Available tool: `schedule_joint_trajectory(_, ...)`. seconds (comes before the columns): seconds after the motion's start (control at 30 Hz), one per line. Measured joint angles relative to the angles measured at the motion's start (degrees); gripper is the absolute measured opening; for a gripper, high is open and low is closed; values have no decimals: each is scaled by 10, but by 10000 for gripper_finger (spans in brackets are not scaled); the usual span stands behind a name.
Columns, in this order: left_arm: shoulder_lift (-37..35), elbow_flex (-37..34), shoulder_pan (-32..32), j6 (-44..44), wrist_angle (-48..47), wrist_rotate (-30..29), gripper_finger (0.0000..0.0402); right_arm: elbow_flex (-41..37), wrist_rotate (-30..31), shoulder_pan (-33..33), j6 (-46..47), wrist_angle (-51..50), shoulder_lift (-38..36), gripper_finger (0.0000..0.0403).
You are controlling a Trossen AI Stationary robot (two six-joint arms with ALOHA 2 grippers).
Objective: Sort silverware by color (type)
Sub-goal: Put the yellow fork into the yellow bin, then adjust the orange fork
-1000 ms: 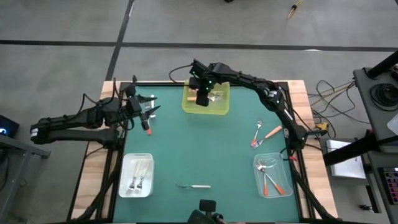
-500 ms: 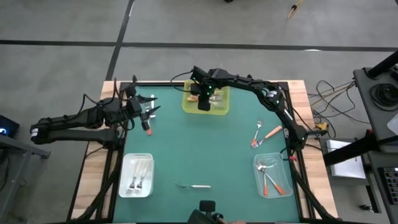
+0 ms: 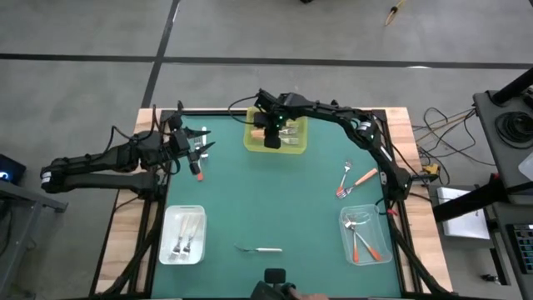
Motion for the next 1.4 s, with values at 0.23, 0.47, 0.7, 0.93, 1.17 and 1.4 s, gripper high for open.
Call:
schedule_joint_trajectory(0.23,0,0,0,0,0,0,149,0,0,1,1,3,0,118)
schedule_joint_trajectory(0.47,0,0,0,0,0,0,149,0,10,-1,51,21,0,119)
schedule_joint_trajectory(0.7,0,0,0,0,0,0,149,-18,38,-16,180,46,0,64)
schedule_joint_trajectory(0.93,0,0,0,0,0,0,149,-50,42,-23,310,47,0,11)
schedule_joint_trajectory(1.17,0,0,0,0,0,0,149,-84,48,-23,353,99,0,9)
schedule_joint_trajectory(1.4,0,0,0,3,0,0,149,-98,109,-23,346,109,-1,9)
